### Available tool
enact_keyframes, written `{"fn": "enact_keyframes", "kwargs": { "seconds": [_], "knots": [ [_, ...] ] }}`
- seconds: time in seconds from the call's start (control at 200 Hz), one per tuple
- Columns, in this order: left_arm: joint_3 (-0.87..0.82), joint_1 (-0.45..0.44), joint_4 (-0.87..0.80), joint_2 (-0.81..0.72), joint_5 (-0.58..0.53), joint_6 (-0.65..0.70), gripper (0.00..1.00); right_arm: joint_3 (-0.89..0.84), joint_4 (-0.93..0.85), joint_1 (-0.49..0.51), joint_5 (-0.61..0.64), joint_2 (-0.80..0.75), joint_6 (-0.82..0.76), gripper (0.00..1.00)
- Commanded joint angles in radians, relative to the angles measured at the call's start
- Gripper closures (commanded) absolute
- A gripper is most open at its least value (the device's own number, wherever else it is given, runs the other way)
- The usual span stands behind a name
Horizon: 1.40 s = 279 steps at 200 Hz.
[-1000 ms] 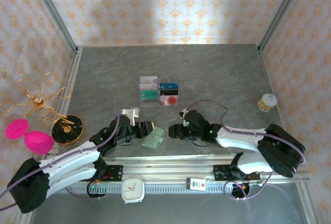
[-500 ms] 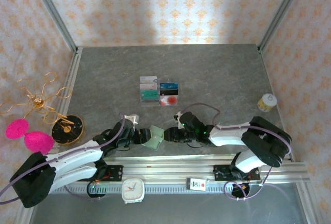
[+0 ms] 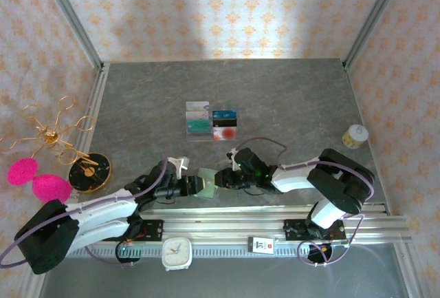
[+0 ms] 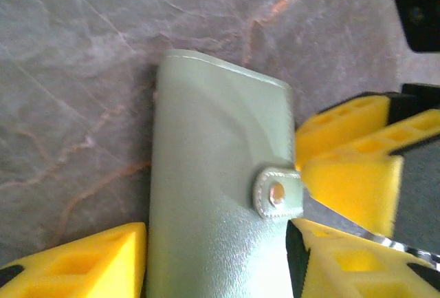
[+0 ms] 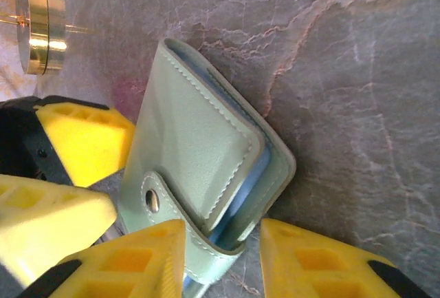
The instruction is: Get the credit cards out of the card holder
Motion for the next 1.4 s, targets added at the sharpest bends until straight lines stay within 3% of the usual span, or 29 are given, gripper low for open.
{"fn": "enact_keyframes", "kwargs": {
  "seconds": [0.0,0.235,0.471,0.571,0.641,0.781,0.906,0.991,1.166,1.392],
  "knots": [
    [-0.038,-0.004,0.149,-0.06,0.068,-0.097,0.49,0.02,0.039,0.005,0.007,0.014,0.001,0.69],
    [-0.073,-0.004,0.241,-0.041,0.079,-0.132,0.47,0.035,0.057,0.006,-0.017,0.048,-0.003,0.74],
    [-0.109,-0.008,0.444,0.014,0.103,-0.19,0.49,0.027,0.111,0.005,-0.064,0.052,-0.003,0.75],
    [-0.116,-0.01,0.479,0.029,0.106,-0.19,0.42,0.026,0.121,0.006,-0.081,0.052,-0.004,0.76],
    [-0.107,-0.013,0.439,0.024,0.086,-0.176,0.41,0.018,0.143,0.006,-0.089,0.051,0.004,0.76],
    [-0.05,-0.015,0.135,-0.033,-0.055,-0.089,0.31,0.018,0.116,0.006,-0.074,0.038,0.004,0.73],
    [-0.09,-0.015,0.165,-0.063,-0.069,-0.116,0.29,0.023,0.109,0.006,-0.056,0.047,0.012,0.82],
    [-0.087,-0.014,0.154,-0.062,-0.063,-0.107,0.29,0.023,0.111,0.006,-0.042,0.054,0.01,1.0],
    [-0.086,-0.015,0.115,-0.113,-0.074,-0.087,0.24,0.027,0.095,0.004,-0.027,0.021,-0.027,1.0],
    [-0.108,-0.015,0.124,-0.218,-0.073,-0.06,0.18,-0.011,0.068,-0.051,-0.084,-0.15,-0.107,1.0]
  ]
}}
